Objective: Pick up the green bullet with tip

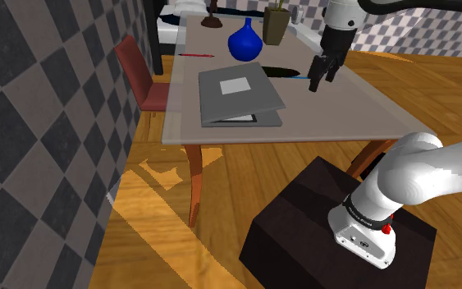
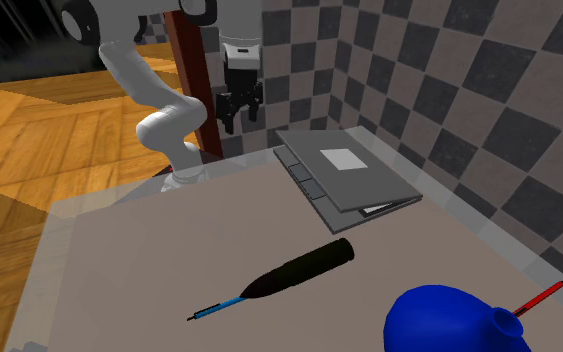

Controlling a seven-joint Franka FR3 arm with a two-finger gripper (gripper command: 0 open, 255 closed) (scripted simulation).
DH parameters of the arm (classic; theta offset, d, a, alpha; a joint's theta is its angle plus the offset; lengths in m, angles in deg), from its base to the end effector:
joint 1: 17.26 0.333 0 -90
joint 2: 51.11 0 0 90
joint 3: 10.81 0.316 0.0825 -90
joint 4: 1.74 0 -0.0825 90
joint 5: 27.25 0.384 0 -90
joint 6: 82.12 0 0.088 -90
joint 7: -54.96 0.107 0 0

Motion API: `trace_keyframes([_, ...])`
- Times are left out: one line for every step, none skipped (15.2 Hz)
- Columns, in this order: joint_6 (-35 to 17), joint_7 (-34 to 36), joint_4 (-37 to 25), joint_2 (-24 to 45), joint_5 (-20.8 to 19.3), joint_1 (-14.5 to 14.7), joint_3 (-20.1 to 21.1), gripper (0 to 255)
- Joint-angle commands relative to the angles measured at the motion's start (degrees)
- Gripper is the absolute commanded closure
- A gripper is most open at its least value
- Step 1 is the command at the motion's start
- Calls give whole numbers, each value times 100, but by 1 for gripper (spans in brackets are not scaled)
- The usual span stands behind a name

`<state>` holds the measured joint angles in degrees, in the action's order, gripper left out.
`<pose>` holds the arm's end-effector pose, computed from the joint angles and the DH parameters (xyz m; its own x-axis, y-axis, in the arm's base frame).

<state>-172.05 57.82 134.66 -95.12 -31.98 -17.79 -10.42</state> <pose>0.3102 -0.0090 0.5737 0.9978 -0.0544 -0.0385 -0.0507 -0.9947 0.0891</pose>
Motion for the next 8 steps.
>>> trace_keyframes([0,0,0,0,0,0,0,0])
trace_keyframes([-97,-283,-22,91,-89,7,-162,0])
trace_keyframes([-196,-562,-55,195,-173,18,-324,0])
trace_keyframes([-295,-841,-100,311,-249,32,-483,0])
trace_keyframes([-395,-1120,-156,438,-316,47,-639,0])
trace_keyframes([-493,-1396,-223,577,-375,70,-796,0])
trace_keyframes([-591,-1672,-302,726,-425,95,-951,0])
trace_keyframes([-687,-1949,-391,885,-464,124,-1102,0])
